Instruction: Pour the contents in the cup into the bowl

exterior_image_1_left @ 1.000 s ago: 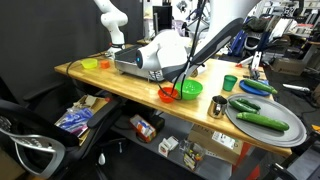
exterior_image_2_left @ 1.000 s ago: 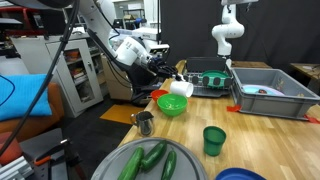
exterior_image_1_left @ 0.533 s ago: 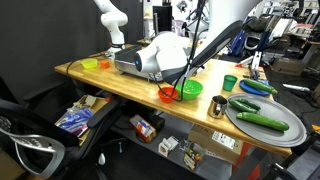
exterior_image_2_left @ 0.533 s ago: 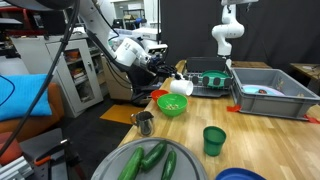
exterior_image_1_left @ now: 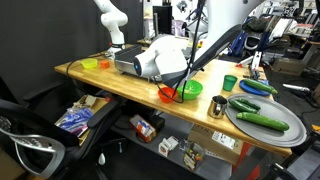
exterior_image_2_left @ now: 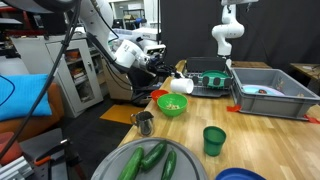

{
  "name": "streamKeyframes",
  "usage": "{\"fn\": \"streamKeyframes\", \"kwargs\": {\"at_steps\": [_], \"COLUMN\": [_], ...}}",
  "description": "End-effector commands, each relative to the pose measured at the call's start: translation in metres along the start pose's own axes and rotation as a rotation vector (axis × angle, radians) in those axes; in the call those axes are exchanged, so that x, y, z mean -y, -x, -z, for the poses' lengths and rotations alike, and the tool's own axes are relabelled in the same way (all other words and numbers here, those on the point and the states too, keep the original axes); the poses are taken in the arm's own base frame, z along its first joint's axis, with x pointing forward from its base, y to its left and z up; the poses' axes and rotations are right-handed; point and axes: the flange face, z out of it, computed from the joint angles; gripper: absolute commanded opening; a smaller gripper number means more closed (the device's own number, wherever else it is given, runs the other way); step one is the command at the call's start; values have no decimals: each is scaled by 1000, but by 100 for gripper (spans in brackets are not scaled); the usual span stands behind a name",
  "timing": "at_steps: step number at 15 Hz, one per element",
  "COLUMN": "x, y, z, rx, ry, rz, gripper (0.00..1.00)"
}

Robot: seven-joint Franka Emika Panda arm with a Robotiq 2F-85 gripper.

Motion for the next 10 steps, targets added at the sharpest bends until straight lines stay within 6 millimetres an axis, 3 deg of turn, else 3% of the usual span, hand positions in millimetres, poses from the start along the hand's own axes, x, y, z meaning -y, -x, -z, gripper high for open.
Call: {"fn": "streamKeyframes", "kwargs": {"at_steps": [1,10], "x": [-4,-5], "y": [2,9], "z": [1,-9], "rx": [54,104], "ry": [17,23], "rz": [-31,-63], "gripper": [2,2]}}
